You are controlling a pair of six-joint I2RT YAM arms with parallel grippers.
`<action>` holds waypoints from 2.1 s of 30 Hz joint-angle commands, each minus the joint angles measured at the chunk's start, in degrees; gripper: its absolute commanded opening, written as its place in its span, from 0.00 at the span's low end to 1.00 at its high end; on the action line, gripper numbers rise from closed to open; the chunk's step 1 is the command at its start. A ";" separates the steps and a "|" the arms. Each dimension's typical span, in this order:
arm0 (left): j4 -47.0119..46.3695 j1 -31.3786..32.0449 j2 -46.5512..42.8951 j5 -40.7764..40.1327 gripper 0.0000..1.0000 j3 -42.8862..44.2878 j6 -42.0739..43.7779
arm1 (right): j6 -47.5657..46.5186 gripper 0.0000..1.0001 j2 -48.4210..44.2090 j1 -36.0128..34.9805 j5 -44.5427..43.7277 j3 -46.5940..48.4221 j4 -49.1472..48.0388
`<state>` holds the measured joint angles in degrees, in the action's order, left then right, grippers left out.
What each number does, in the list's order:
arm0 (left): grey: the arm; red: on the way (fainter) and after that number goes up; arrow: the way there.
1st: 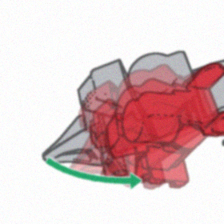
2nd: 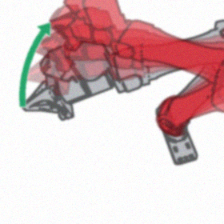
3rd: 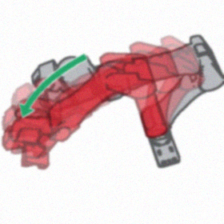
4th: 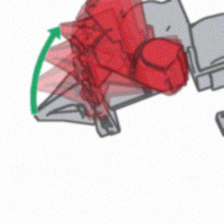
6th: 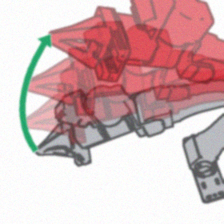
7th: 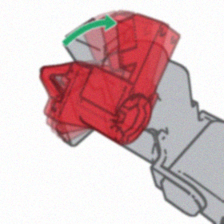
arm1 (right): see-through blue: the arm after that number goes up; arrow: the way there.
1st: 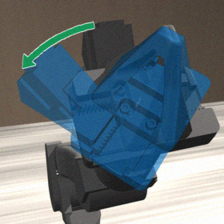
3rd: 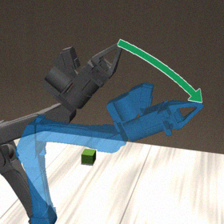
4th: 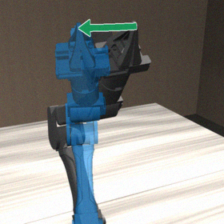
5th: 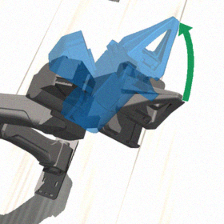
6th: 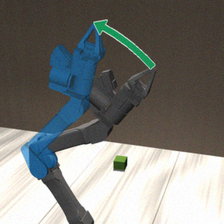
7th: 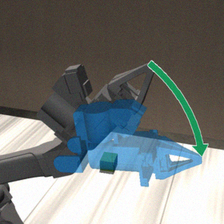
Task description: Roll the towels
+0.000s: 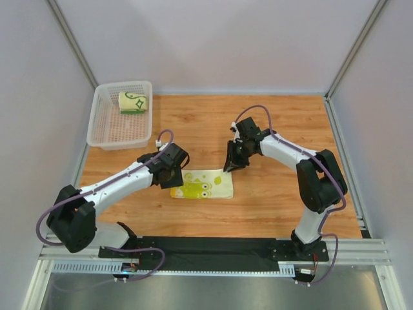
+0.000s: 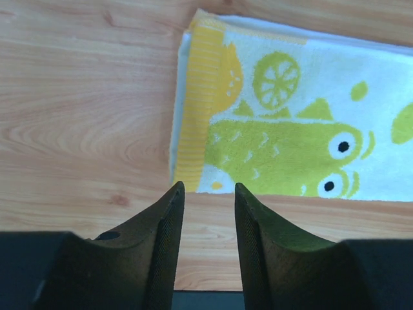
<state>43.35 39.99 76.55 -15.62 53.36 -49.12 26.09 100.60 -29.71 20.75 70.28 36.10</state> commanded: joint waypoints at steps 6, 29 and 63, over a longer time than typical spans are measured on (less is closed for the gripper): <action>-11.09 0.00 7.89 4.54 0.42 -3.88 -3.26 | 3.09 0.18 6.45 3.44 8.52 -2.86 -10.25; -8.73 -7.47 25.04 1.29 0.39 9.99 20.36 | 10.83 0.15 0.40 0.45 10.17 -27.21 -19.22; -2.29 35.67 15.36 -19.37 0.87 13.07 16.26 | 3.44 1.00 -50.23 2.38 -18.47 -22.90 8.81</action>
<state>47.46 73.45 86.54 -36.58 66.00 -31.29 29.93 52.31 -27.86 4.64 48.64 43.24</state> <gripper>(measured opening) 0.874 0.998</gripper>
